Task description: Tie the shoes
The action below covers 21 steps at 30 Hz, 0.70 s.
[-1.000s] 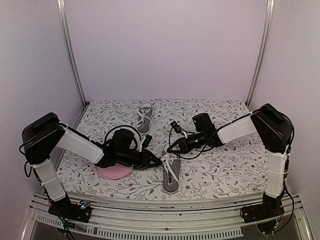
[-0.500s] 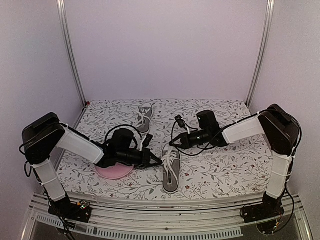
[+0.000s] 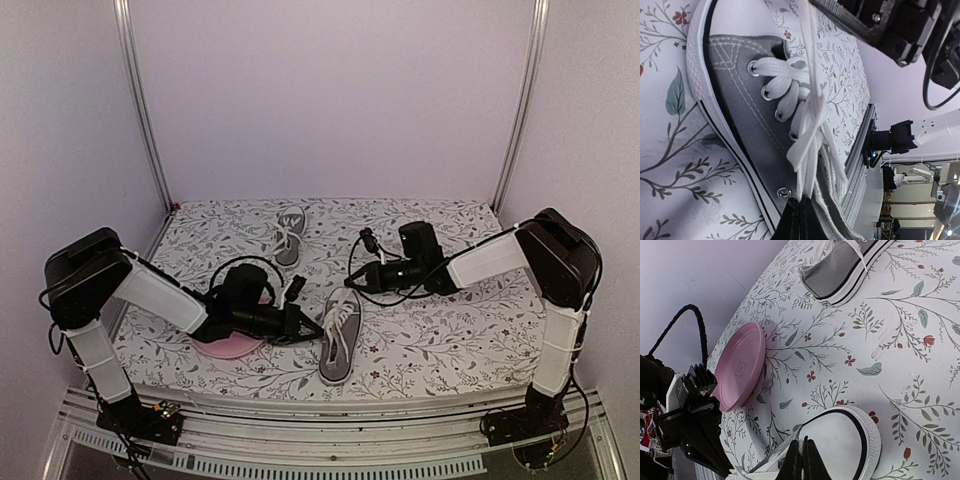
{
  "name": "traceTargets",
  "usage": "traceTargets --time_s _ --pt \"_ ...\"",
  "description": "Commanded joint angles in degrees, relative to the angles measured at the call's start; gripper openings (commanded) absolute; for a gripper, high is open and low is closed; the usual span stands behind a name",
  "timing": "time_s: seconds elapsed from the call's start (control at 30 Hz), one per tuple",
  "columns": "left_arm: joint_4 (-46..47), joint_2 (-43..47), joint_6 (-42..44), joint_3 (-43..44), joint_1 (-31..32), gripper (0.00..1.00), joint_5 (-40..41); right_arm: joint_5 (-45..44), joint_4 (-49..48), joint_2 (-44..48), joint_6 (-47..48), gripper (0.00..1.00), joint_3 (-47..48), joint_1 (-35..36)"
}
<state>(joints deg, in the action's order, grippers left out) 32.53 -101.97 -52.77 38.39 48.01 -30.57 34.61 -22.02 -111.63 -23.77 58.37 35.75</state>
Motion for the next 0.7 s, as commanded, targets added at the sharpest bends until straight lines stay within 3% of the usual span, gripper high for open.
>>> traceTargets --time_s 0.0,0.67 --pt "1.9 -0.4 -0.9 -1.9 1.1 0.0 0.4 -4.2 -3.8 -1.3 -3.7 0.02 -0.8 -1.6" --pt "3.2 1.6 -2.3 -6.4 1.4 0.0 1.7 -6.5 -4.7 -0.9 -5.6 0.02 -3.7 -3.3"
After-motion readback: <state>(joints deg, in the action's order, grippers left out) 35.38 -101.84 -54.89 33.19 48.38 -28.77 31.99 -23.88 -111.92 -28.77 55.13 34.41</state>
